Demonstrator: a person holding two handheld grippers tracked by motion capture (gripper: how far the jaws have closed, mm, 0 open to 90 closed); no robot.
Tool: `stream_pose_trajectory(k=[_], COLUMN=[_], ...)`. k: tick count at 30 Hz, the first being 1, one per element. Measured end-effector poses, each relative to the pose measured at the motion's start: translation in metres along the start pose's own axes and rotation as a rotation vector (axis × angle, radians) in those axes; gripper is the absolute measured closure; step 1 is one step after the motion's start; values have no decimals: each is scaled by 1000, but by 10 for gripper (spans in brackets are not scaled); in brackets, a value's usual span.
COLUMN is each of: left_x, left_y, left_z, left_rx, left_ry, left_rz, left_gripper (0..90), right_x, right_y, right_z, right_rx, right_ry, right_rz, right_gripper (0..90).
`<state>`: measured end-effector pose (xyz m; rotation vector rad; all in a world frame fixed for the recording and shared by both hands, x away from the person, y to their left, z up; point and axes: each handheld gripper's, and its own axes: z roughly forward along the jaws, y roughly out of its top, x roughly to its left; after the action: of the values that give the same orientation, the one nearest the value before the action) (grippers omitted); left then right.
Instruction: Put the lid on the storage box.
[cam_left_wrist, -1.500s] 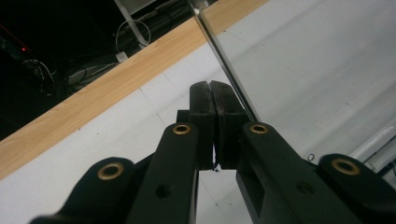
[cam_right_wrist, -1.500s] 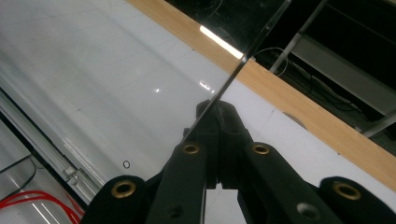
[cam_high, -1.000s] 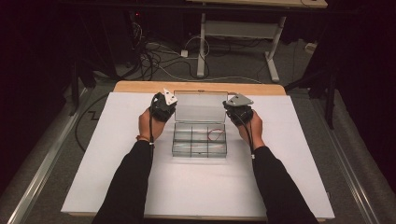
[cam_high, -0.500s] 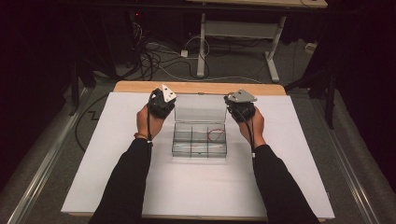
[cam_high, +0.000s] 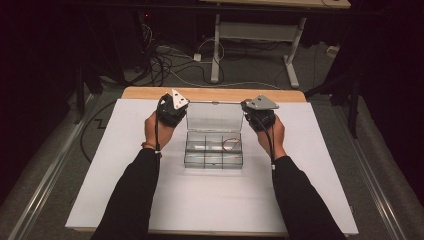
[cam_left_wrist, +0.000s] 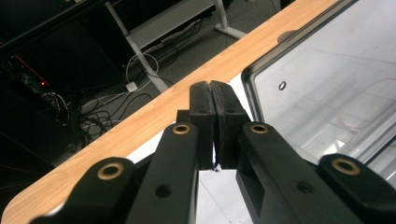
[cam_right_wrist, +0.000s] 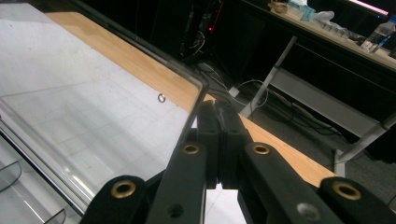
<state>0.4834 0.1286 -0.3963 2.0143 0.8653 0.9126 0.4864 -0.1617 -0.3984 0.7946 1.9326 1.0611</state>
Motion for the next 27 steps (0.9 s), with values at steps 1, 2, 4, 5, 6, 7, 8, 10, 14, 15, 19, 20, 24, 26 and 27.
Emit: stream_pose_trajectory(k=[1,2,4,5,6,7,8,10,14,15,19,20,24,26,27], left_x=[0,0,0,0,0,0,0,-1,-1,-2,-3,-3,-4,-5,-5], left_y=[0,0,0,-1,-1,-1,0,0,1,2,2,2,0,0,0], left_z=[-1,-1,-2,-2,-3,-3,-4,-4,-6,-6,-8,-8,-10,-11,-11], left_rx=[-3,-4,-4,-4,-4,-3,-3,-2,2,3,6,6,2,2,-2], left_ry=[-3,-5,-11,-14,-14,-14,-15,-14,-17,-15,-16,-16,-18,-14,-12], left_rz=[-1,-4,-10,-10,-5,-4,-3,2,16,22,38,38,41,45,46], left_gripper=[856,856,856,856,856,856,856,856,856,856,856,855,855,855,855], right_x=[0,0,0,0,1,1,1,1,3,2,3,3,5,5,6], right_y=[0,1,1,1,1,1,1,2,3,2,1,1,1,1,1], right_z=[-1,-1,-2,-3,-3,-4,-5,-6,-9,-10,-12,-13,-14,-15,-16], right_rx=[0,0,-1,0,1,2,2,1,-8,-10,-12,-13,-14,-13,-13], right_ry=[0,0,2,3,4,4,3,-4,-9,-9,-8,-10,-18,-16,-17], right_rz=[1,3,4,2,4,2,4,0,-3,-3,1,-2,-13,-17,-19], right_gripper=[900,900,900,900,900,900,900,900,900,900,900,900,900,900,900])
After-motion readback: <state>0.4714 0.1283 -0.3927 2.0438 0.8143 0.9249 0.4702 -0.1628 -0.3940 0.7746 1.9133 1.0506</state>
